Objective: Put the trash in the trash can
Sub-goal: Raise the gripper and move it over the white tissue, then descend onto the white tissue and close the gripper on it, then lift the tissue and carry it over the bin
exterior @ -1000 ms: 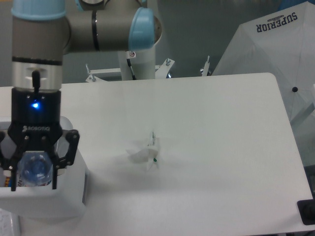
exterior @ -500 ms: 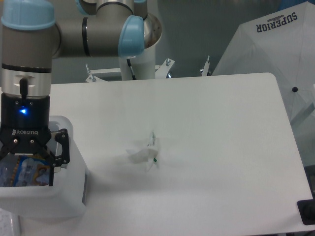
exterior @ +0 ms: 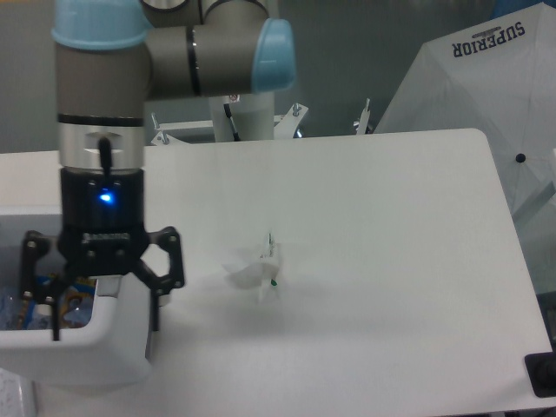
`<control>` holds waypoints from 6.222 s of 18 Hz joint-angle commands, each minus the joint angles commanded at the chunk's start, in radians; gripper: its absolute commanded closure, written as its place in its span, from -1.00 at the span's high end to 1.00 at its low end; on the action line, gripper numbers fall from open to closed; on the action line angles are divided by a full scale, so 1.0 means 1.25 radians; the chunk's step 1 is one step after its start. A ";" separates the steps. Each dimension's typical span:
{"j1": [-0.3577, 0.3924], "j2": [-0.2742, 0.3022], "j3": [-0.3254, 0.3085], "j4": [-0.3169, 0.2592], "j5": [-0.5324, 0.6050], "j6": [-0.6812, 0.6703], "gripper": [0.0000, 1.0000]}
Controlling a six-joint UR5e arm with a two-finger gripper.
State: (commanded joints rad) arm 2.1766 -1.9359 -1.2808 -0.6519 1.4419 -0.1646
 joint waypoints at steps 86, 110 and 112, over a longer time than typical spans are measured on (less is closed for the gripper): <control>0.152 0.043 -0.370 -0.011 -0.103 0.685 -0.81; 0.077 0.120 -0.152 -0.007 -0.335 0.086 -0.77; 0.062 0.128 -0.167 -0.006 -0.342 0.097 -0.77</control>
State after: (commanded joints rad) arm 2.2535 -1.7764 -1.4894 -0.6596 1.0140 -0.0430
